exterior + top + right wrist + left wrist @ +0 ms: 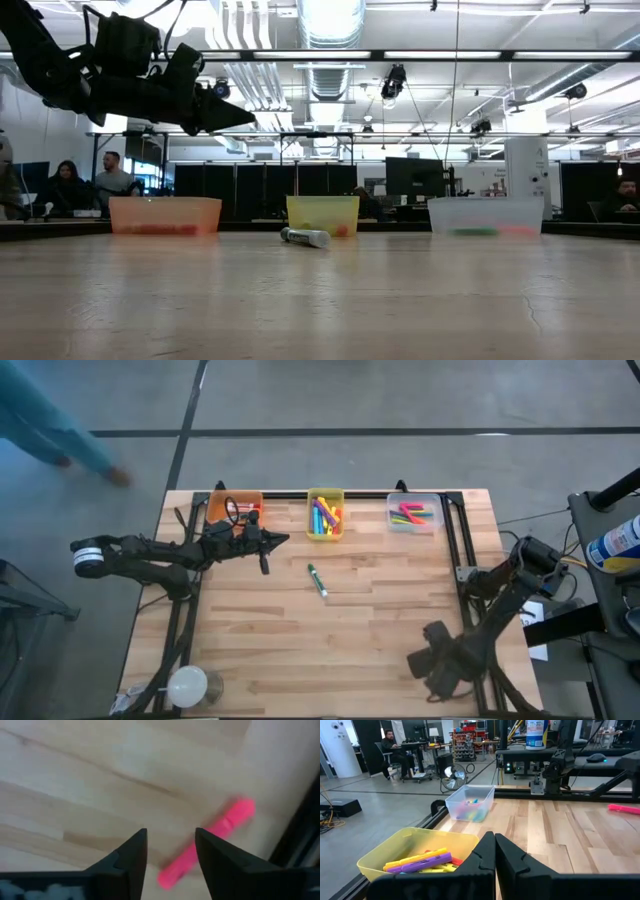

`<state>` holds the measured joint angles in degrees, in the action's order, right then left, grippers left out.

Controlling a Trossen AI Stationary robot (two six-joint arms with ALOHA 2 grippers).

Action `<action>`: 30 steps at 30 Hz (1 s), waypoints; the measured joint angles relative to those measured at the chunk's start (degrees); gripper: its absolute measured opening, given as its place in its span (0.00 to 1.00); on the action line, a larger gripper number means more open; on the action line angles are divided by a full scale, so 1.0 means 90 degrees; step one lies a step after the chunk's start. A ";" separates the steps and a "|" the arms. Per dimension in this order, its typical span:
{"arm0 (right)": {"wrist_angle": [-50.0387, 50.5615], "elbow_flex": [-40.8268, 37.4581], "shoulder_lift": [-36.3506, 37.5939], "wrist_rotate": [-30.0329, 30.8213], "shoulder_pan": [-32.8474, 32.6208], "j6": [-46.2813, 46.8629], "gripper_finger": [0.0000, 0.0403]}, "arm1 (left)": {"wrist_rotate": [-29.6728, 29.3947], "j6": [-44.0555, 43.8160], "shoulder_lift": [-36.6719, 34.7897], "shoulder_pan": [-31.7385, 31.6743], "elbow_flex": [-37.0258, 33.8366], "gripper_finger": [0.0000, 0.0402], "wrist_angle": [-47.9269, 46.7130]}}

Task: Pick & Place Markers
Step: Put the pink highlighter pen into the yellow bin

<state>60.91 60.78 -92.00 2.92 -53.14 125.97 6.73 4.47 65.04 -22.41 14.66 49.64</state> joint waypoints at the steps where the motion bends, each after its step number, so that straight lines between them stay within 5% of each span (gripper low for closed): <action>1: 0.0002 0.0041 -0.0045 -0.0116 -0.0081 0.0199 0.41 | -0.0001 0.0000 0.0000 -0.0001 0.0000 0.00 -0.0004; 5: -0.0151 0.0058 -0.0249 -0.0775 -0.0330 0.0729 0.42 | -0.0001 0.0006 0.0000 -0.0001 0.0000 0.00 -0.0011; 17: -0.1421 -0.0577 -0.0595 -0.1390 -0.0322 0.0828 0.39 | 0.0001 0.0121 0.0000 0.0000 0.0000 0.00 -0.0036; 30: -0.1575 -0.0853 -0.0696 -0.1205 -0.0256 0.0614 0.35 | 0.0001 0.0155 0.0000 -0.0002 0.0000 0.00 -0.0072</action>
<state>46.74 53.10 -98.26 -7.93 -55.44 131.49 6.74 5.87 65.04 -22.43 14.66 48.99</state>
